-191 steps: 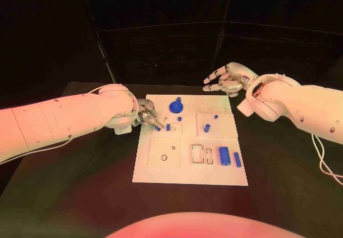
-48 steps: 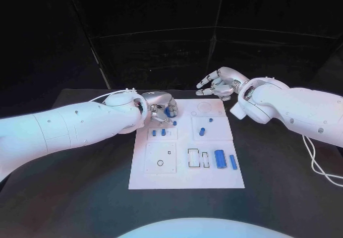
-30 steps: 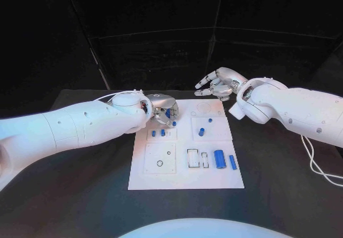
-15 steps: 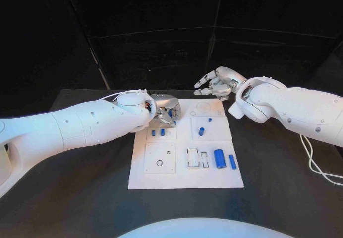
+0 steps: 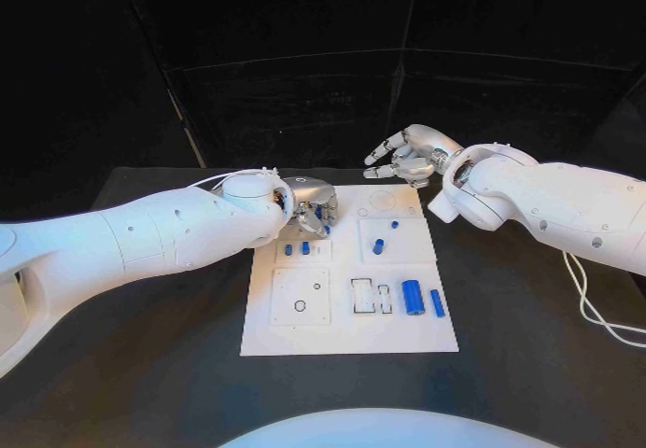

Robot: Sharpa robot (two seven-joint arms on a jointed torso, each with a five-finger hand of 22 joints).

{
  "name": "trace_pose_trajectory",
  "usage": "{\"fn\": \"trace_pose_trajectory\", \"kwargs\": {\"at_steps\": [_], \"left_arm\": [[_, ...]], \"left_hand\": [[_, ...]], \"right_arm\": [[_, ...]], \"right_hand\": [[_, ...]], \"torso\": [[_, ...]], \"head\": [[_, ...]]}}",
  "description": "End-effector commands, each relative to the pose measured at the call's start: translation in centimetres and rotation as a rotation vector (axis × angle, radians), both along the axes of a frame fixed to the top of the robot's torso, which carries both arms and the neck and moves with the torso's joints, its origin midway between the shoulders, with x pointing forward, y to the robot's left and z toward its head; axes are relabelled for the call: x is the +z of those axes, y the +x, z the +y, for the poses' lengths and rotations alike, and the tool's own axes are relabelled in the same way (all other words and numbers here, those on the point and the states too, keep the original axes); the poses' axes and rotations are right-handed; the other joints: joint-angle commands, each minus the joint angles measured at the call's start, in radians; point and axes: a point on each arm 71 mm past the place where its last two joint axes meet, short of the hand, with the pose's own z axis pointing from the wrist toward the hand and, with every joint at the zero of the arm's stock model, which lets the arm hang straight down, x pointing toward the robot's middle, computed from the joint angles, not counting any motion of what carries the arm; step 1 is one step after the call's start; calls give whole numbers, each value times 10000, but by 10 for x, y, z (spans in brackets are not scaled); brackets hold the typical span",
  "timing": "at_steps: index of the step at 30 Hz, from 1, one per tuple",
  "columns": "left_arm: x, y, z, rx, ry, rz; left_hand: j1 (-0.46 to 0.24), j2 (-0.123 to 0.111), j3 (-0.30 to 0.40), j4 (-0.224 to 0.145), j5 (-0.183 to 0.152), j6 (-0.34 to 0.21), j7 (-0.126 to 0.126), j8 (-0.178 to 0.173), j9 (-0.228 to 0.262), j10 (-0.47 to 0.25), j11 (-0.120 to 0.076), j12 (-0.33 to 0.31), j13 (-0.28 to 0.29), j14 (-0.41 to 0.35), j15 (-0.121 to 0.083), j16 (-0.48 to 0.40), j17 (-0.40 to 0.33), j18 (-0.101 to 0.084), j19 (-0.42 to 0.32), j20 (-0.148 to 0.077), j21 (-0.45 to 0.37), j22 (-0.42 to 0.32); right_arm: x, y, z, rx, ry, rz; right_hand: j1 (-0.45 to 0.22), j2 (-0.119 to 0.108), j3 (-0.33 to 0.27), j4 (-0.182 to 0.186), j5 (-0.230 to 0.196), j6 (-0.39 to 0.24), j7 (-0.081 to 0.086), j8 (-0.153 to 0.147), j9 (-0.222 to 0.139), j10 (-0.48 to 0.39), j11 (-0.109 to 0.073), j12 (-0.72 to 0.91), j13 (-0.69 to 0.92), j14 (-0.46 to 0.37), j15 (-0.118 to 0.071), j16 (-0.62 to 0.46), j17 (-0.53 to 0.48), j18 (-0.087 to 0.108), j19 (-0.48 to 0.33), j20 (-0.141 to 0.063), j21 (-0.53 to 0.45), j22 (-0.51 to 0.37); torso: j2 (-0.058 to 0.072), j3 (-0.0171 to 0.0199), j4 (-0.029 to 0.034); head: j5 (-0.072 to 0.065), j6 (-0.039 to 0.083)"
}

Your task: Assemble the parts on the task board

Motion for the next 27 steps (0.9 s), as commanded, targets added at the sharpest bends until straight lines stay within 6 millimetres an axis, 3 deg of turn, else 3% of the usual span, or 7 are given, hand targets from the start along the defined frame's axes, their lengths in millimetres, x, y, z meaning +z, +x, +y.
{"fn": "trace_pose_trajectory", "kwargs": {"at_steps": [1,12,22,27], "left_arm": [[-3,0,1,19,360,205],[-5,0,-1,53,462,315],[-7,-2,-1,-16,524,260],[-6,-2,-2,-109,402,113]], "left_hand": [[-7,88,50,-6,-24,92,-1,-19,-16,72,-28,-55,-14,239,-38,19,-7,-95,76,6,-6,9],[7,163,125,17,-24,179,0,-41,-61,141,-34,-105,-65,243,-45,27,-23,-105,91,-4,24,53],[397,632,600,-92,-22,892,-135,166,-48,992,-269,125,-7,282,-214,120,30,-134,170,-121,260,332],[458,667,721,-155,-24,1033,-150,181,-54,1133,-303,108,-8,296,-252,157,55,-150,190,-167,316,399]], "right_arm": [[2,0,1,76,38,-85],[2,0,1,82,35,-77],[2,0,1,89,35,-75],[2,0,1,92,36,-76]], "right_hand": [[-18,98,-6,72,46,-71,5,37,-15,-34,-4,-24,767,686,-49,-43,943,97,-19,-30,-60,-14],[-18,98,-6,72,46,-71,5,37,-15,-34,-4,-24,767,686,-49,-43,943,97,-19,-30,-60,-14],[-18,98,-6,72,46,-71,5,37,-15,-34,-4,-24,767,686,-49,-43,943,97,-19,-30,-60,-14],[-18,98,-6,72,46,-71,5,37,-15,-34,-4,-24,767,686,-49,-43,943,97,-19,-30,-60,-14]], "torso": [[-11,-8,13],[-6,-3,5],[-1,-3,7],[-2,-3,15]], "head": [[-20,13],[-7,21],[-4,-12],[-3,-19]]}}
